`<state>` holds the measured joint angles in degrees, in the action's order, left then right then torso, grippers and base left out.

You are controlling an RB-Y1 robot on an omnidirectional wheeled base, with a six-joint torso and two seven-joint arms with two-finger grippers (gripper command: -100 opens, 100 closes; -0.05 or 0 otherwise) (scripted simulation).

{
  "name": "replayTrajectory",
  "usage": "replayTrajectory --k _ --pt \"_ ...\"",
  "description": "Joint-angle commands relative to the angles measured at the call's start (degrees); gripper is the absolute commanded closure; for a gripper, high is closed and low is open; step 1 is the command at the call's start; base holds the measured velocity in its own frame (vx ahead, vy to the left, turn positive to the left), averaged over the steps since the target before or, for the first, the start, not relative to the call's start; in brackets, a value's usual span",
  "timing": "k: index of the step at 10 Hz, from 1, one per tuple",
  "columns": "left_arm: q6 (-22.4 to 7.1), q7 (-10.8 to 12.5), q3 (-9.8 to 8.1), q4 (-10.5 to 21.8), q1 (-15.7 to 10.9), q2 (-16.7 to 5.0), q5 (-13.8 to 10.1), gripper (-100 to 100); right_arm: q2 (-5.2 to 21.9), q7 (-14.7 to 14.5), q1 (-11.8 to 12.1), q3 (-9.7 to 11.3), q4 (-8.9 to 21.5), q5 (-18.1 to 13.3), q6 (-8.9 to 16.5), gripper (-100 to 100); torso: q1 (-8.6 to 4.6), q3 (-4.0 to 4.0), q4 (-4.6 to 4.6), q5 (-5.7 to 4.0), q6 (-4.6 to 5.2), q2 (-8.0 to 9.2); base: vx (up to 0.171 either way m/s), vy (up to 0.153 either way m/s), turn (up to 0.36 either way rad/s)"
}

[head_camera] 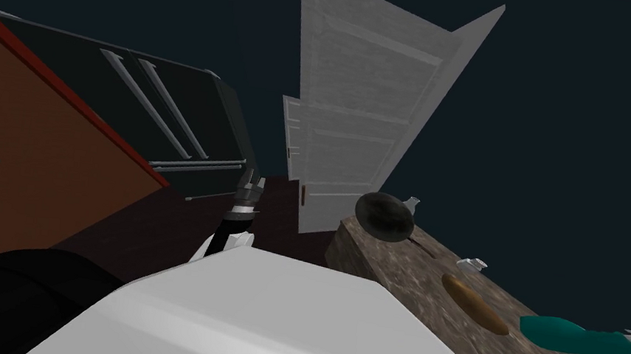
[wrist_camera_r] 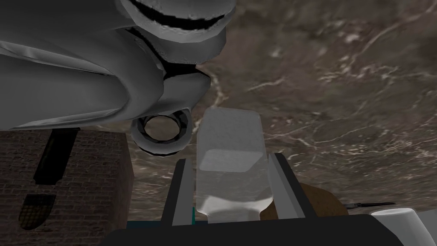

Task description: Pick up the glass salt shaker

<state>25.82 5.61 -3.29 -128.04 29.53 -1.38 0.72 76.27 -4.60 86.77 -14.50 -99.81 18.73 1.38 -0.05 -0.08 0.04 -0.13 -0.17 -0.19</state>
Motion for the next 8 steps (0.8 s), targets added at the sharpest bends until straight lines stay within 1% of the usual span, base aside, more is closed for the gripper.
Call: replayTrajectory --k 1,2,3,4,6,7,8 --pt "0.0 0.0 0.00 0.0 0.0 0.0 0.0 0 0.0 0.0 0.0 0.0 0.0 0.0 0.0 100 0.00 0.00 0.00 0.00 0.00 0.00 0.000 0.000 0.000" --pt "0.0 0.0 0.00 0.0 0.0 0.0 0.0 0 0.0 0.0 0.0 0.0 0.0 0.0 0.0 0 0.00 0.00 0.00 0.00 0.00 0.00 0.000 0.000 0.000" --pt "0.0 0.0 0.00 0.0 0.0 0.0 0.0 0 1.0 0.2 2.2 -2.1 -1.0 0.6 -0.2 100 0.00 0.00 0.00 0.00 0.01 0.00 -0.012 0.015 -0.040" --pt "0.0 0.0 0.00 0.0 0.0 0.0 0.0 0 1.3 0.3 2.9 -2.7 -1.3 0.8 -0.2 100 0.07 0.02 0.01 0.03 0.02 0.04 -0.016 0.020 -0.047" --pt "0.0 0.0 0.00 0.0 0.0 0.0 0.0 0 2.5 0.7 5.8 -5.4 -2.5 1.7 -0.3 100 0.12 0.04 0.02 0.05 0.02 0.07 -0.020 0.021 -0.036" --pt "0.0 0.0 0.00 0.0 0.0 0.0 0.0 0 2.1 0.5 5.0 -4.6 -2.1 1.4 -0.4 100 0.14 0.05 0.02 0.04 0.03 0.08 -0.008 0.010 -0.008" --pt "0.0 0.0 0.00 0.0 0.0 0.0 0.0 0 2.1 0.5 5.1 -4.7 -2.2 1.4 -0.4 0 0.08 0.03 0.02 0.02 0.03 0.05 0.000 0.000 0.000"
